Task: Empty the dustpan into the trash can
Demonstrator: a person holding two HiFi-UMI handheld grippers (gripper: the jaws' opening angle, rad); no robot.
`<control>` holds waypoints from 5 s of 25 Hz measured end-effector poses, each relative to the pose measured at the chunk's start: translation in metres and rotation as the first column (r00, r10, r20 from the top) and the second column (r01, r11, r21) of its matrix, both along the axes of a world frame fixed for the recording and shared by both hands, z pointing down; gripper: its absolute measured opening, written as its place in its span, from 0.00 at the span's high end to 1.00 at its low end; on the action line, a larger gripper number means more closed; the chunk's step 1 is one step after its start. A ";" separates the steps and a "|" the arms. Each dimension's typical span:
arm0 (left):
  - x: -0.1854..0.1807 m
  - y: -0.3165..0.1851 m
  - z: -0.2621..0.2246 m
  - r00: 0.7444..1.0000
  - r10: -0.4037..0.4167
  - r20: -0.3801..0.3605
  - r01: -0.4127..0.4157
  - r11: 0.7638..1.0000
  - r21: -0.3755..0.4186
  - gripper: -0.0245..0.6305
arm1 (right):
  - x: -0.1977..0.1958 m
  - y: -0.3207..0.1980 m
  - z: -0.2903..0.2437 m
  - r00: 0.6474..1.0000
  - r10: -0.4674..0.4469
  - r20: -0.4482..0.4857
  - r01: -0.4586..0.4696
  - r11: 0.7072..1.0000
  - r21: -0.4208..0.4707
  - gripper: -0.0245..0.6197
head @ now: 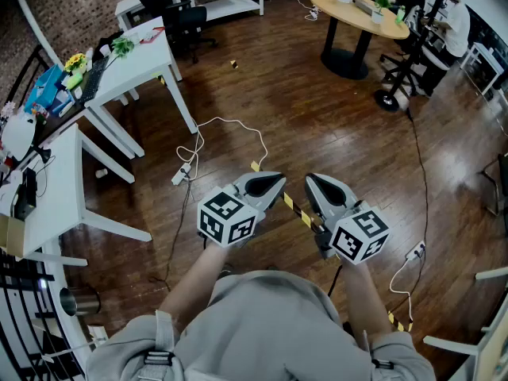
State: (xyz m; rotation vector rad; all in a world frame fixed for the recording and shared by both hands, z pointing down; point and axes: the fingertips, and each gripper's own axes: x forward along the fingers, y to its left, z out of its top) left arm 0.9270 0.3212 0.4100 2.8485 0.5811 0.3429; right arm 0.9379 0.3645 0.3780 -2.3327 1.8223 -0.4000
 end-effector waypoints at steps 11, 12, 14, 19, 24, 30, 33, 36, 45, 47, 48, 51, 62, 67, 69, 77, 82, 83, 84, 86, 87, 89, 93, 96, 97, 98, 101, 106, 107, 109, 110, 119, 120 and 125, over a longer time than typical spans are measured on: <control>-0.089 -0.108 -0.004 0.922 -0.388 -0.006 0.388 0.921 0.025 0.96 | -0.036 -0.091 0.007 0.962 -0.272 0.011 0.272 0.962 0.003 0.96; -0.105 -0.120 -0.005 0.905 -0.425 -0.005 0.425 0.905 0.025 0.96 | -0.048 -0.104 0.006 0.953 -0.304 0.011 0.304 0.953 0.002 0.96; -0.140 -0.142 -0.007 0.869 -0.494 -0.003 0.494 0.869 0.024 0.96 | -0.075 -0.131 0.004 0.929 -0.370 0.008 0.370 0.929 0.000 0.96; -0.235 -0.187 -0.013 0.762 -0.647 -0.016 0.647 0.762 0.018 0.96 | -0.159 -0.194 -0.006 0.844 -0.536 -0.020 0.536 0.844 -0.006 0.96; -0.335 -0.216 -0.016 0.646 -0.763 -0.019 0.764 0.646 0.001 0.96 | -0.260 -0.242 -0.014 0.730 -0.682 -0.049 0.682 0.731 -0.024 0.96; -0.464 -0.236 -0.011 0.472 -0.881 -0.025 0.881 0.472 -0.004 0.96 | -0.395 -0.279 -0.013 0.550 -0.832 -0.072 0.832 0.553 -0.037 0.96; -0.534 -0.237 -0.002 0.357 -0.934 -0.012 0.934 0.358 -0.015 0.96 | -0.463 -0.289 -0.011 0.443 -0.893 -0.074 0.894 0.446 -0.037 0.96; -0.596 -0.240 0.004 0.237 -0.971 -0.007 0.971 0.237 -0.023 0.96 | -0.520 -0.297 -0.006 0.337 -0.939 -0.073 0.939 0.341 -0.047 0.96; -0.727 -0.276 0.022 -0.065 -0.998 0.005 0.997 -0.065 -0.048 0.96 | -0.649 -0.354 0.021 0.051 -0.997 -0.053 0.995 0.055 -0.083 0.96; -0.747 -0.295 0.024 -0.118 -0.993 0.003 0.992 -0.118 -0.045 0.96 | -0.672 -0.377 0.027 -0.010 -0.998 -0.062 0.996 -0.004 -0.091 0.96; -0.757 -0.305 0.025 -0.147 -0.989 0.004 0.988 -0.147 -0.045 0.96 | -0.684 -0.389 0.028 -0.040 -0.997 -0.064 0.995 -0.034 -0.091 0.96; -0.785 -0.336 0.026 -0.228 -0.974 0.011 0.973 -0.228 -0.043 0.96 | -0.718 -0.425 0.026 -0.127 -0.990 -0.067 0.989 -0.121 -0.083 0.96; -0.901 -0.395 0.027 -0.474 -0.880 0.028 0.880 -0.475 -0.016 0.96 | -0.848 -0.502 0.029 -0.370 -0.929 -0.030 0.928 -0.368 -0.058 0.96; -0.970 -0.412 0.036 -0.539 -0.842 0.015 0.842 -0.539 -0.019 0.96 | -0.911 -0.516 0.036 -0.408 -0.913 -0.023 0.912 -0.406 -0.061 0.96; -1.003 -0.427 0.041 -0.549 -0.836 0.002 0.835 -0.549 -0.018 0.96 | -0.942 -0.531 0.042 -0.411 -0.911 -0.027 0.910 -0.409 -0.072 0.96; -1.164 -0.467 0.044 -0.559 -0.828 -0.030 0.829 -0.559 -0.009 0.96 | -1.104 -0.574 0.042 -0.381 -0.924 -0.031 0.919 -0.375 -0.121 0.96; -1.237 -0.481 0.053 -0.579 -0.814 -0.045 0.815 -0.580 0.007 0.96 | -1.171 -0.583 0.037 -0.362 -0.931 -0.034 0.927 -0.356 -0.115 0.96; -1.247 -0.484 0.056 -0.589 -0.807 -0.042 0.808 -0.590 0.007 0.96 | -1.180 -0.583 0.039 -0.370 -0.928 -0.034 0.923 -0.364 -0.124 0.96; -1.257 -0.487 0.059 -0.598 -0.801 -0.039 0.801 -0.598 0.009 0.96 | -1.188 -0.586 0.041 -0.377 -0.926 -0.035 0.920 -0.369 -0.134 0.96; -1.277 -0.497 0.064 -0.614 -0.789 -0.030 0.789 -0.614 0.019 0.96 | -1.205 -0.597 0.043 -0.381 -0.924 -0.029 0.917 -0.374 -0.143 0.96; -1.289 -0.502 0.068 -0.624 -0.781 -0.021 0.781 -0.624 0.028 0.96 | -1.213 -0.603 0.043 -0.385 -0.923 -0.024 0.915 -0.378 -0.143 0.96; -1.314 -0.512 0.078 -0.659 -0.752 0.003 0.751 -0.658 0.057 0.96 | -1.229 -0.616 0.046 -0.403 -0.915 -0.016 0.907 -0.396 -0.145 0.96; -1.374 -0.534 0.098 -0.751 -0.661 0.004 0.656 -0.744 0.125 0.96 | -1.266 -0.650 0.053 -0.462 -0.887 -0.014 0.879 -0.455 -0.144 0.96; -1.416 -0.549 0.118 -0.796 -0.605 0.024 0.597 -0.778 0.194 0.94 | -1.297 -0.674 0.050 -0.518 -0.855 -0.017 0.850 -0.513 -0.120 0.96; -1.427 -0.553 0.125 -0.809 -0.586 0.043 0.581 -0.787 0.208 0.91 | -1.306 -0.680 0.048 -0.538 -0.843 -0.016 0.838 -0.533 -0.113 0.96; -1.437 -0.556 0.133 -0.823 -0.565 0.062 0.563 -0.796 0.219 0.84 | -1.315 -0.686 0.048 -0.557 -0.831 -0.013 0.826 -0.552 -0.109 0.96; -1.467 -0.561 0.154 -0.861 -0.496 0.112 0.508 -0.822 0.258 0.69 | -1.337 -0.701 0.046 -0.604 -0.797 0.002 0.792 -0.600 -0.108 0.96; -1.508 -0.558 0.186 -0.900 -0.405 0.163 0.436 -0.845 0.308 0.56 | -1.362 -0.714 0.052 -0.637 -0.771 0.013 0.762 -0.631 -0.148 0.96; -1.512 -0.556 0.195 -0.898 -0.400 0.184 0.439 -0.845 0.305 0.53 | -1.366 -0.714 0.054 -0.637 -0.771 0.015 0.760 -0.631 -0.157 0.96; -1.519 -0.554 0.209 -0.891 -0.399 0.214 0.449 -0.846 0.290 0.53 | -1.377 -0.718 0.054 -0.628 -0.778 0.011 0.767 -0.621 -0.164 0.96; -1.522 -0.555 0.214 -0.887 -0.405 0.221 0.456 -0.843 0.286 0.53 | -1.383 -0.719 0.052 -0.620 -0.784 0.009 0.773 -0.613 -0.162 0.96; -1.546 -0.568 0.229 -0.866 -0.442 0.233 0.496 -0.816 0.298 0.81 | -1.394 -0.730 0.057 -0.543 -0.840 0.016 0.822 -0.535 -0.197 0.96; -1.549 -0.569 0.229 -0.869 -0.437 0.233 0.492 -0.815 0.307 0.81 | -1.393 -0.735 0.059 -0.529 -0.848 0.019 0.829 -0.522 -0.201 0.96; -1.559 -0.578 0.223 -0.865 -0.434 0.250 0.498 -0.803 0.327 0.81 | -1.389 -0.752 0.067 -0.497 -0.867 0.040 0.843 -0.493 -0.213 0.96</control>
